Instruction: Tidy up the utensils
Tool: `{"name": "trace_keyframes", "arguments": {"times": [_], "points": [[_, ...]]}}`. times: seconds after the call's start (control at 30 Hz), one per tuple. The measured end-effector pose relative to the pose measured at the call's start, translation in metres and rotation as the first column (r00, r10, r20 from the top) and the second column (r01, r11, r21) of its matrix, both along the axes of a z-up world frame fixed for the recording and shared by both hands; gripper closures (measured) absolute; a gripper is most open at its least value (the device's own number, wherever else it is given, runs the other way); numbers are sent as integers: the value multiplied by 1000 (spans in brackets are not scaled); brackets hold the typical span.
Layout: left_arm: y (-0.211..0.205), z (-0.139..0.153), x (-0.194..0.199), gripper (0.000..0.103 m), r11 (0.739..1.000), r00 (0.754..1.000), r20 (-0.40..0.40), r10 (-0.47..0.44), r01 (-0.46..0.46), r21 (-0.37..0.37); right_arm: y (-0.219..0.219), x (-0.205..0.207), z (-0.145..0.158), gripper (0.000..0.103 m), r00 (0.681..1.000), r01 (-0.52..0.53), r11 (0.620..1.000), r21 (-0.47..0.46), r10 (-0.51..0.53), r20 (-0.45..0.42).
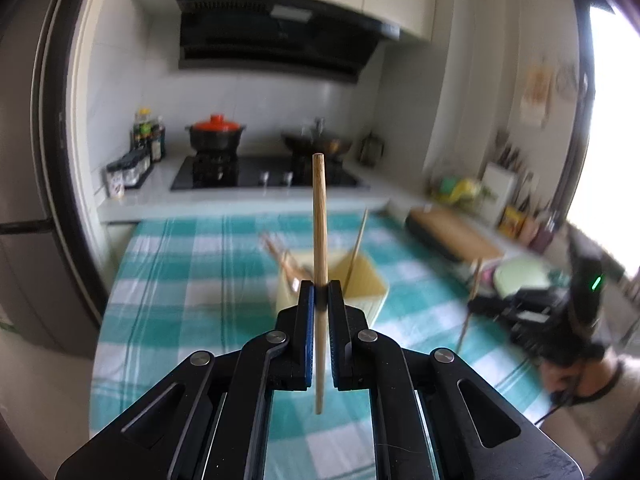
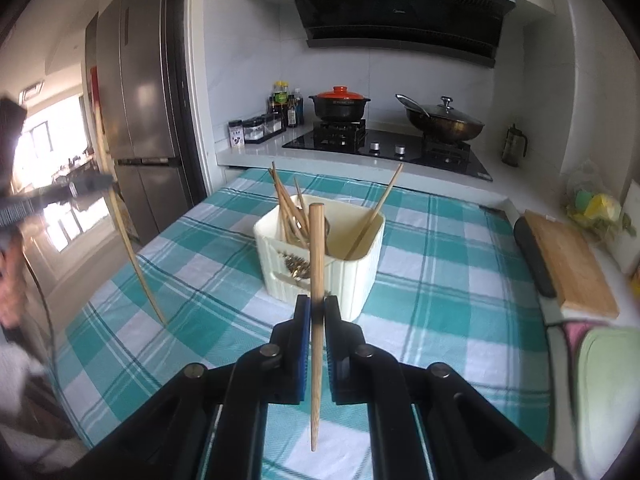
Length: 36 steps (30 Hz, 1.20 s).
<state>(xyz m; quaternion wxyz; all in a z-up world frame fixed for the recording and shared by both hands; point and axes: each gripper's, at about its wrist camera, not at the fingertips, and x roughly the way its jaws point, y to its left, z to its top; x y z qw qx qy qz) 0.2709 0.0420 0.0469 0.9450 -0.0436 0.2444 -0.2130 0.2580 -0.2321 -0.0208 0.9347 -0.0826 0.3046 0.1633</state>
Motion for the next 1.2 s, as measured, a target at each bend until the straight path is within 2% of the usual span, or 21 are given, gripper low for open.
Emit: {"name": "trace_keyframes", "arguments": {"times": [0.13,0.23,0.33,0.4,0.53,0.67,0.8,0.83,0.87,0.9,0.93,0.97,1.07,1.1,1.13,1.2], "points": [[9,47,30,98,989,993,104,55,-40,-143,10,22,44,96,991,-20,1000,-19,23,131],[7,60,59,98,970,983,138,120,-87,-225,23,43,78,96,960,-36,999,20,29,277],[-7,55,93,98,961,972,152,182,-143,-235,32,67,91,96,923,-56,995,83,20,385],[-18,40,117,98,963,975,120,185,-155,-219,35,89,87,96,916,-56,991,125,1,401],[-39,-8,164,98,972,989,-24,148,-150,-180,38,136,56,96,948,-20,987,159,-32,318],[-57,-58,198,98,983,982,-152,112,-131,-125,41,185,4,96,992,17,991,130,-33,121],[-70,-93,215,98,992,970,-220,100,-114,-55,38,218,-38,94,999,20,988,154,-15,-35],[-71,-99,216,91,992,968,-226,110,-119,-27,36,221,-44,92,998,18,987,158,-9,-55],[-72,-103,216,70,993,966,-230,116,-122,-9,35,226,-52,90,996,22,988,155,-9,-84],[-72,-107,215,55,991,964,-233,129,-130,13,33,228,-56,70,995,29,987,156,-13,-101],[-71,-108,212,30,988,963,-219,154,-150,33,28,226,-60,56,994,42,985,168,-23,-111],[-68,-107,206,19,985,966,-195,170,-166,39,22,224,-60,36,994,52,980,195,-32,-103],[-60,-100,186,7,976,971,-114,208,-198,93,10,213,-50,35,995,78,975,208,-64,-71],[-59,-97,180,5,970,971,-88,223,-212,122,7,207,-45,32,996,82,976,201,-71,-58],[-59,-96,173,3,958,968,-52,244,-233,168,4,201,-40,29,996,89,978,190,-82,-43],[-62,-97,156,2,919,958,33,286,-284,274,3,190,-33,16,995,99,980,172,-99,-7]]}}
